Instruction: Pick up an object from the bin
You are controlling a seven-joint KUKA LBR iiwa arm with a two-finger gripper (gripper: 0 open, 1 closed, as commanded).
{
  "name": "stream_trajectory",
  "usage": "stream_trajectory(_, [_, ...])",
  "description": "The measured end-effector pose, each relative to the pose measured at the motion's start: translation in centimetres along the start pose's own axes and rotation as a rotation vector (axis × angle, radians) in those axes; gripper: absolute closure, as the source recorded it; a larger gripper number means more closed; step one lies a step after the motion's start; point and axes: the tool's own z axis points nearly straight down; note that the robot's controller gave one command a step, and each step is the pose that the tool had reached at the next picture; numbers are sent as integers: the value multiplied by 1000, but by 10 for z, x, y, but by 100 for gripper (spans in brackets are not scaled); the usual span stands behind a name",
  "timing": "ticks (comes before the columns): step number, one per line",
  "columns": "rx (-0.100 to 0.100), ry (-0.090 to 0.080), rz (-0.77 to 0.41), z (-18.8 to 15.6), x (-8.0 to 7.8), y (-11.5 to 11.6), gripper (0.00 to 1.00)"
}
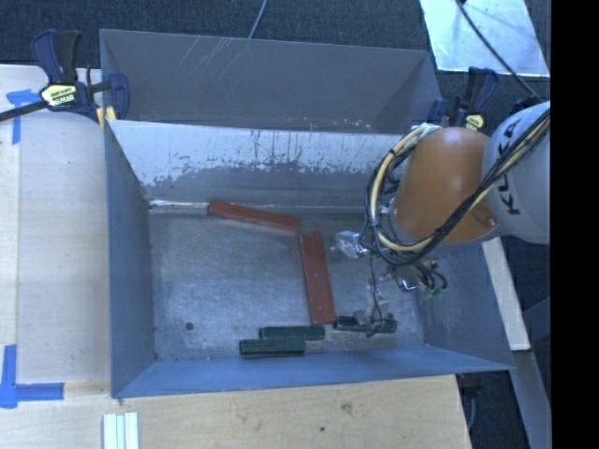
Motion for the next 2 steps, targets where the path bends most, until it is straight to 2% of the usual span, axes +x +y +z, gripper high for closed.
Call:
stream_trajectory(1, [2, -6, 114, 29, 33, -11, 0])
stream_trajectory(2, [3, -6, 26, 34, 41, 10, 100])
